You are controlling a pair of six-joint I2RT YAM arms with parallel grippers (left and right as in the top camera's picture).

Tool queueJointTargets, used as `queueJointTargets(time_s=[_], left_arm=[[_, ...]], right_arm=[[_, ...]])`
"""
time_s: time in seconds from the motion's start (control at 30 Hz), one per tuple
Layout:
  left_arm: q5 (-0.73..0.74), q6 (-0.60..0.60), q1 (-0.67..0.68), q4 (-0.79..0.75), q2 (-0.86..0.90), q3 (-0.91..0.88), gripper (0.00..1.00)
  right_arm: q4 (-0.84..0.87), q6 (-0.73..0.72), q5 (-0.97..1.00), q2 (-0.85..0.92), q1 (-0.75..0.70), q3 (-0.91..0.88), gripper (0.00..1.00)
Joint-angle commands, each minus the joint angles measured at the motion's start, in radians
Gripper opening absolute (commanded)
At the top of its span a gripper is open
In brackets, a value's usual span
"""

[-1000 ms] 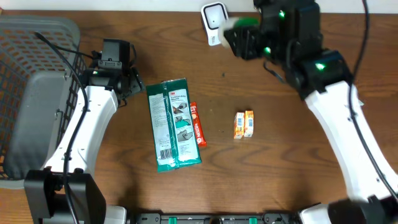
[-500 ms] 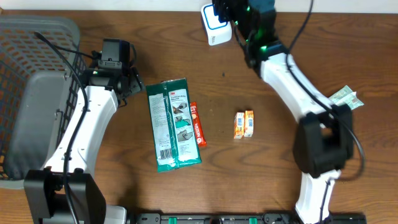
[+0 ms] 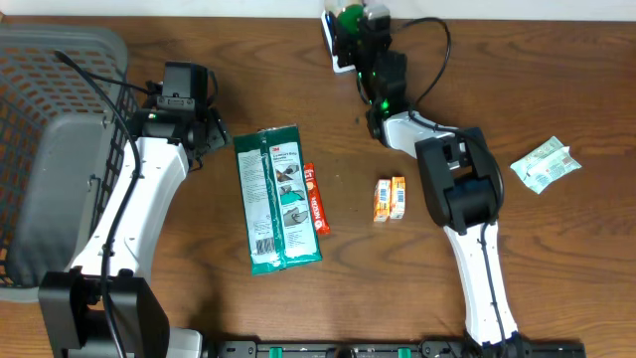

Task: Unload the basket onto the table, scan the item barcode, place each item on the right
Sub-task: 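Hold the jar under the white scanner with the right gripper, then carry the jar back to the right edge and set it down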

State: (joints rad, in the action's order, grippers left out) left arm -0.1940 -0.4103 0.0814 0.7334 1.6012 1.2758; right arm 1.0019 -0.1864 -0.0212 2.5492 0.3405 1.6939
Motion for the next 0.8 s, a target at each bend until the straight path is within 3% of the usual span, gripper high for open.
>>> queueJointTargets(time_s=[0.0, 0.1, 0.3, 0.43, 0.5, 0.77], left_arm=[[-0.017, 0.01, 0.0, 0.003, 0.0, 0.005, 0.85], [-0.017, 0.01, 0.0, 0.003, 0.0, 0.005, 0.85], [-0.017, 0.01, 0.0, 0.003, 0.0, 0.005, 0.85], [-0.017, 0.01, 0.0, 0.003, 0.0, 0.005, 0.85], [-0.017, 0.01, 0.0, 0.003, 0.0, 0.005, 0.85], [-0.017, 0.01, 0.0, 0.003, 0.0, 0.005, 0.85]], right_arm=[[0.034, -0.052, 0.02, 0.0, -0.024, 0.019, 0.01], [0.066, -0.054, 0.009, -0.006, -0.036, 0.019, 0.01], [0.067, -0.217, -0.08, -0.095, -0.071, 0.019, 0.01], [-0.061, -0.221, -0.184, -0.214, -0.082, 0.019, 0.01], [-0.223, -0.221, -0.207, -0.292, -0.089, 0.019, 0.01], [-1.204, -0.094, -0.195, -0.647, -0.184, 0.019, 0.01]])
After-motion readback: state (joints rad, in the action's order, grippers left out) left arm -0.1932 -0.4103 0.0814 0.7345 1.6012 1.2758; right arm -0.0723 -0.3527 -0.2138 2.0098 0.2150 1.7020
